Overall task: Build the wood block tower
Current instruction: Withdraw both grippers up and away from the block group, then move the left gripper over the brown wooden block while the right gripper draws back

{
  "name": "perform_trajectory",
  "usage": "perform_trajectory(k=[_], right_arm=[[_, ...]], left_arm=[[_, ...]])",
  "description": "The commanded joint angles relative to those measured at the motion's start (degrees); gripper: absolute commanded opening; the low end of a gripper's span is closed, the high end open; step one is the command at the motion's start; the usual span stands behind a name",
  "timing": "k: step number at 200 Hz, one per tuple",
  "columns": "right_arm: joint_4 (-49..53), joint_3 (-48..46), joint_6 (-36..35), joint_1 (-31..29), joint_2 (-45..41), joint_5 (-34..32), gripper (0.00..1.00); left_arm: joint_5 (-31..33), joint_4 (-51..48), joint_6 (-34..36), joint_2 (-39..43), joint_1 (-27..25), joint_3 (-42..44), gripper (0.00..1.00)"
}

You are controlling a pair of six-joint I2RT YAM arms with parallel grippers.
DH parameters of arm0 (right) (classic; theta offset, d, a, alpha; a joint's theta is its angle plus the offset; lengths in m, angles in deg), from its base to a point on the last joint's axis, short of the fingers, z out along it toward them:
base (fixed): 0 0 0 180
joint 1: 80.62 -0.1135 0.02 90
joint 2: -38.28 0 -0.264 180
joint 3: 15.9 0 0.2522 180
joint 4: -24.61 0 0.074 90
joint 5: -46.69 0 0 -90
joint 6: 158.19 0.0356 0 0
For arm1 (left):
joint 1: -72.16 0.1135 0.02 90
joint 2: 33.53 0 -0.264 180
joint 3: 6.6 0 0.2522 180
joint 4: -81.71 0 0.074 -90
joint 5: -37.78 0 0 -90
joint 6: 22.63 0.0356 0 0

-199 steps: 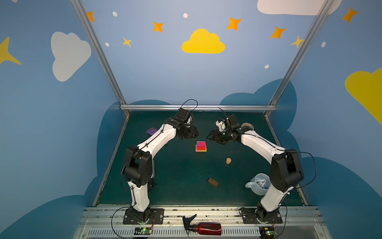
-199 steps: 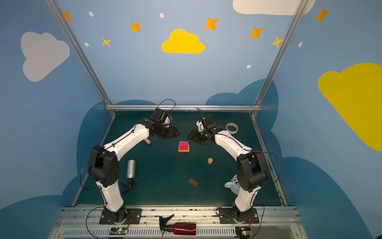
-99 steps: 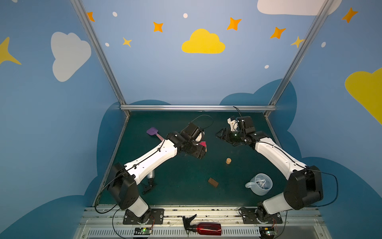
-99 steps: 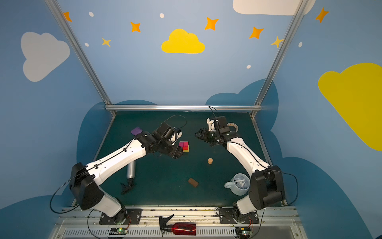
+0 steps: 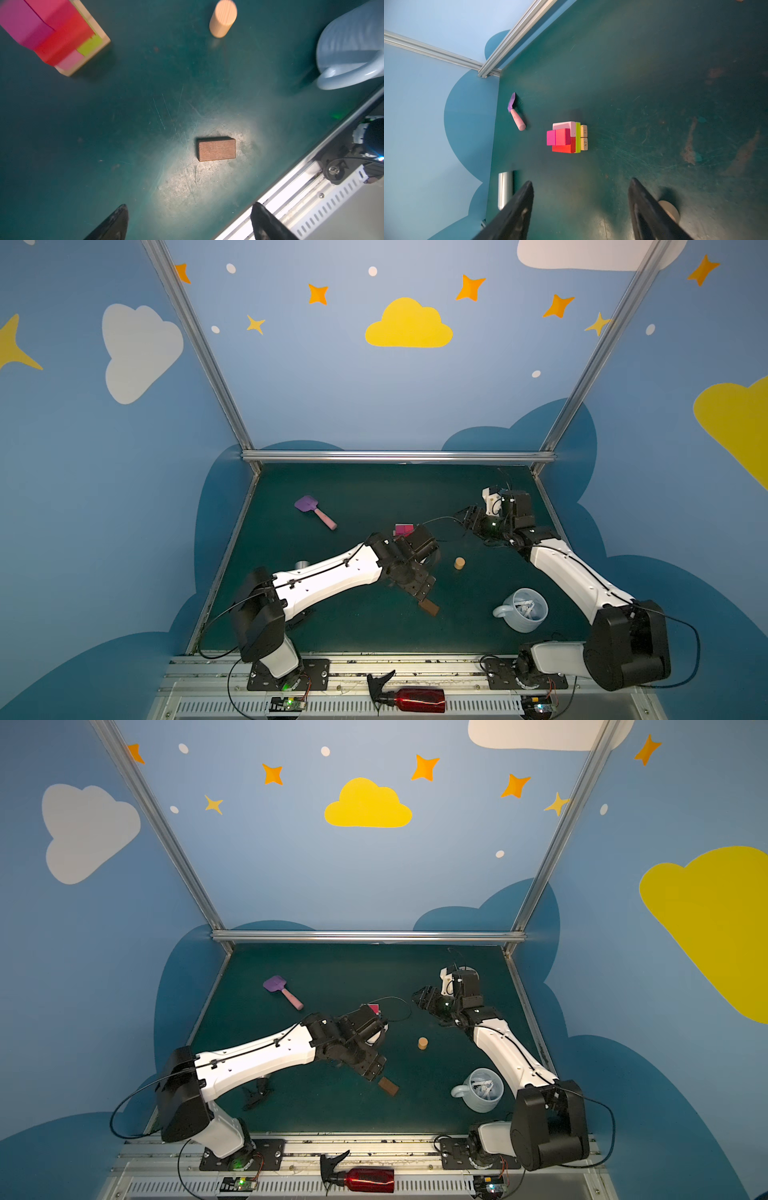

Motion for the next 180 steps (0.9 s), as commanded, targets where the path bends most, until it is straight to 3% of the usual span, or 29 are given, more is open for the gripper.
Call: perform_trajectory(k=[1, 94, 145, 180], right_arm=[[-3.57, -2.12, 1.07, 0.67, -2.07, 0.59, 0.73], [-4.68, -5.62, 1.03, 4.55, -5.48, 2.65, 0.73], [-5.07, -7.18, 1.3, 6.75, -6.83, 3.92, 0.73], [-5.75, -7.78, 1.57, 7.27, -6.78, 4.15, 0.73]], left_arm=[[1.08, 0.21, -2.92, -2.59, -1.07, 0.09, 0.92], [6.3, -3.42, -7.0, -13.29, -7.6, -6.2, 0.97], [7.15, -4.09, -8.05, -16.95, -9.18, -8.63, 0.98], [11.34, -4.49, -11.26, -18.66, -9.56, -8.93, 0.96]])
